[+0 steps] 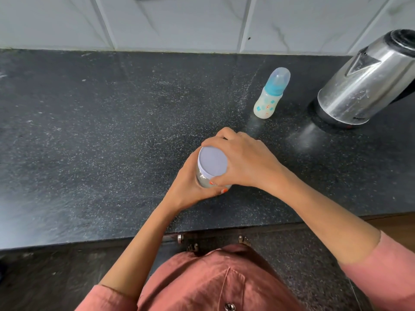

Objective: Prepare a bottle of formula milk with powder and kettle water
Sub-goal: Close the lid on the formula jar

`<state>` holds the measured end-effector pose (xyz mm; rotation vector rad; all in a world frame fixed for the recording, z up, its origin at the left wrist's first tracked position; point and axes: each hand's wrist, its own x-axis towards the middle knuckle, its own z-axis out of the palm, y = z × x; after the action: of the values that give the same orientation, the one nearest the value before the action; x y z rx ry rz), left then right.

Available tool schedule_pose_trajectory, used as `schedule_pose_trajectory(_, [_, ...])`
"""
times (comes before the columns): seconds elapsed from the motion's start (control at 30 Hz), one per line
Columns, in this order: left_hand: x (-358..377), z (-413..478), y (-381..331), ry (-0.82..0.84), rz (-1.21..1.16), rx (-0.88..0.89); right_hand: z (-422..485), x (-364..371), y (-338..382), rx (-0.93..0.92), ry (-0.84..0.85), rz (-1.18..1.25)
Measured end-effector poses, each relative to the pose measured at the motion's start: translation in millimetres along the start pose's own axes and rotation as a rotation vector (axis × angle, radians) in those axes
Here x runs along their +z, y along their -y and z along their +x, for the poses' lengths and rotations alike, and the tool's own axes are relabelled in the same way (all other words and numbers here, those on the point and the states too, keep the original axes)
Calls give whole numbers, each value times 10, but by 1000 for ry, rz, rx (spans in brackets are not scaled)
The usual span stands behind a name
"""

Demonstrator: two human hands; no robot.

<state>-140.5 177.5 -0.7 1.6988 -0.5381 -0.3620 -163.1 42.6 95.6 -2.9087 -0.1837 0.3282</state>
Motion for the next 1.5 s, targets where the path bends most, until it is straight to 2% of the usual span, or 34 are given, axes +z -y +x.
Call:
schedule_pose_trajectory(0.07, [-7, -4, 41, -1, 8, -24, -12, 5, 14, 17, -9, -10])
schedule_pose_trajectory(0.17, [-3, -5, 51, 1, 21, -16, -45, -53, -23, -10, 67, -3])
schedule_pose_trajectory(0.37, [-2, -4, 86, -10, 27, -15, 61, -193, -125, -242, 294, -1])
schedule_pose_trajectory(0.43, [-1, 1, 104, -6, 21, -24, 55, -174, -86, -225, 214, -78])
schedule_pose_trajectory(0.5, [-1, 5, 125, 0, 14, -41, 24, -131, -8, -133, 84, -186])
schedule_pose_trajectory(0.6, [-2, 9, 168, -4, -5, -61, -6, -75, 46, -19, 57, -194])
schedule_pose_trajectory(0.7, [3, 7, 137, -6, 12, -51, 13, -155, -37, -100, 215, -44])
schedule_pose_trajectory(0.8, [12, -4, 105, -17, 23, -28, 50, -227, -89, -235, 344, -40])
schedule_pose_trajectory(0.87, [6, 0, 124, -15, 16, -36, 50, -212, -78, -215, 252, -116])
schedule_pose_trajectory(0.93, [-2, 3, 150, -9, 9, -51, 25, -152, -15, -114, 102, -197])
schedule_pose_trajectory(1.0, [-2, 10, 175, -3, -6, -64, 16, -86, 54, 4, 40, -209])
schedule_pose_trajectory(1.07, [-4, 5, 164, -4, -8, -59, 18, -70, 63, 21, 62, -167])
schedule_pose_trajectory(1.2, [3, 1, 104, -1, 19, -24, 32, -218, -33, -196, 247, -91])
schedule_pose_trajectory(1.27, [0, -5, 93, -5, 11, -28, 39, -240, -54, -211, 269, -74])
schedule_pose_trajectory(1.33, [2, 2, 103, -3, 0, -33, 33, -180, -25, -157, 170, -115])
schedule_pose_trajectory(1.43, [7, 12, 104, -6, -17, -37, 22, -43, 97, 47, -11, -166])
schedule_pose_trajectory(1.5, [11, 14, 116, -5, -15, -34, 25, -12, 120, 108, -24, -162])
